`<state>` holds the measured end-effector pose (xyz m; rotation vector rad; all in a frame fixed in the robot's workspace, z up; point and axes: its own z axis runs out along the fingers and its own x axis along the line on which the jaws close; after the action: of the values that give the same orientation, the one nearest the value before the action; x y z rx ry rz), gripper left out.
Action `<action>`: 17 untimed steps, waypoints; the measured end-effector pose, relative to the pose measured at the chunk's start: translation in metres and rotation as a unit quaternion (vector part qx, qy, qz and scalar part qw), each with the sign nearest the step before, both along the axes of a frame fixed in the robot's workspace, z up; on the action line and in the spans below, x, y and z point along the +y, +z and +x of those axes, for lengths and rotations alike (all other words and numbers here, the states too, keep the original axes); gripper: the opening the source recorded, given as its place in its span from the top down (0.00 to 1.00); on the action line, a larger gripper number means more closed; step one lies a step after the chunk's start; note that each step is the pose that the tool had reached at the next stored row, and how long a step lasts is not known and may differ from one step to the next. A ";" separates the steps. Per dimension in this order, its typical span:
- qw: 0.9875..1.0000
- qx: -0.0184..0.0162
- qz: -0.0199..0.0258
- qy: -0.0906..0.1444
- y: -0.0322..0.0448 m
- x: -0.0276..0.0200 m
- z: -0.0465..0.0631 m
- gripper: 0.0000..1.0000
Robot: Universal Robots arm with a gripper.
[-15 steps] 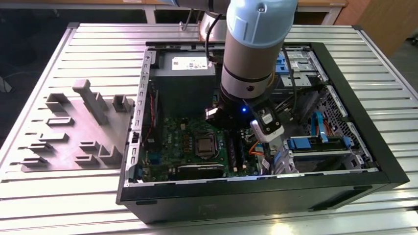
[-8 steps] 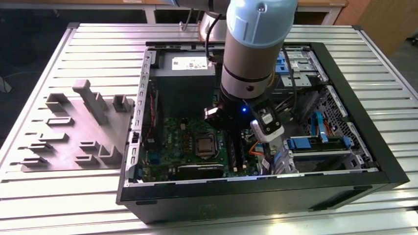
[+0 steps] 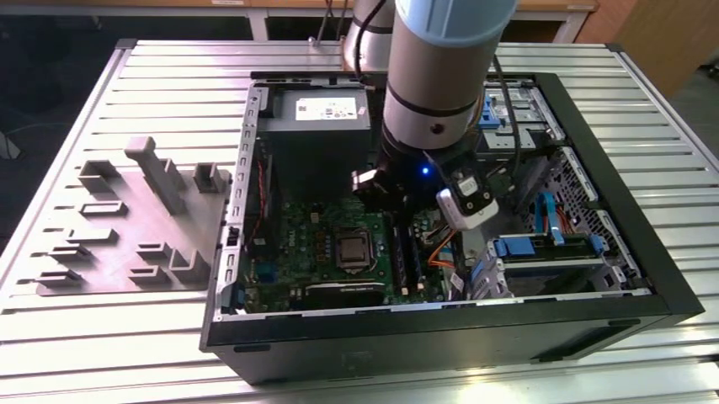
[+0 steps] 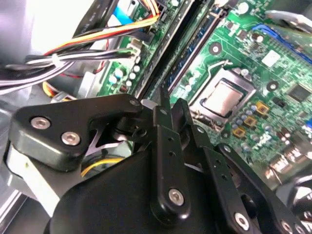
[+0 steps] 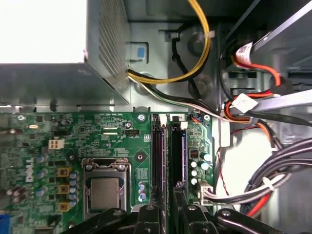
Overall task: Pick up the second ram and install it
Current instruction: 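Insert the second ram into the second slot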
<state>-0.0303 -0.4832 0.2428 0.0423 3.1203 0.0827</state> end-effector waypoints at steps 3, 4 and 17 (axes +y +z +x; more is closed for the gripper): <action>1.000 0.000 0.000 0.000 0.0048 0.0000 0.000 0.75; 1.000 0.000 0.000 0.000 0.0047 0.0000 0.000 0.75; 1.000 0.000 -0.001 0.000 0.0048 0.0000 0.000 0.90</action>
<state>-0.0302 -0.4833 0.2476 0.0421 3.1203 0.0797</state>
